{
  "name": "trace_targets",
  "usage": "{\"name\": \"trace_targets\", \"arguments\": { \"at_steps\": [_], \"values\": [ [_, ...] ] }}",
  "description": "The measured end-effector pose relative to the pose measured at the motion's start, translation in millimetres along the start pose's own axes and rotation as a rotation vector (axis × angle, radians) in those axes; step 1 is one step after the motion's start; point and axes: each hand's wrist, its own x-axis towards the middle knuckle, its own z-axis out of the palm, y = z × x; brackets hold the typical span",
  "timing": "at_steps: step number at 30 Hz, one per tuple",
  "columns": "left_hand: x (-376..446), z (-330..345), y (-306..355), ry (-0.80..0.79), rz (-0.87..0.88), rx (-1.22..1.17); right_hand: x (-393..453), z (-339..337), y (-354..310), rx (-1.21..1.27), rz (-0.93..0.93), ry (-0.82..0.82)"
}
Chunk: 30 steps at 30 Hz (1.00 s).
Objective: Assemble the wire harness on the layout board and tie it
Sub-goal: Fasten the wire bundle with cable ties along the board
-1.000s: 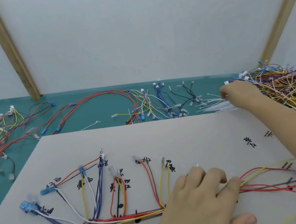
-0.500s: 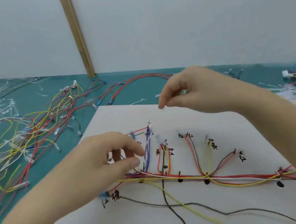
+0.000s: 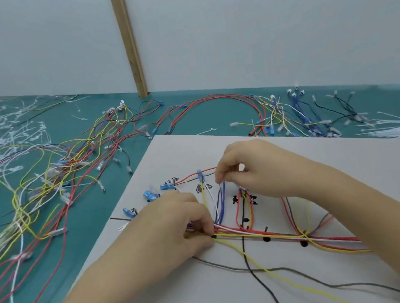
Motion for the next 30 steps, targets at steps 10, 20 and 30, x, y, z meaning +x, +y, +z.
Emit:
{"name": "trace_targets", "arguments": {
  "at_steps": [10, 20, 30],
  "values": [
    [-8.0, 4.4, -6.0, 0.119, 0.094, 0.064, -0.1, 15.1, -6.6, 0.054, -0.113, -0.151],
    [5.6, -13.1, -7.1, 0.019, 0.627, 0.647, 3.4, 21.0, 3.3, 0.35, -0.031, -0.064],
    [13.5, -5.0, 1.5, -0.007, 0.636, 0.569, 2.5, 24.2, 4.9, 0.546, 0.016, -0.092]
  ]
}}
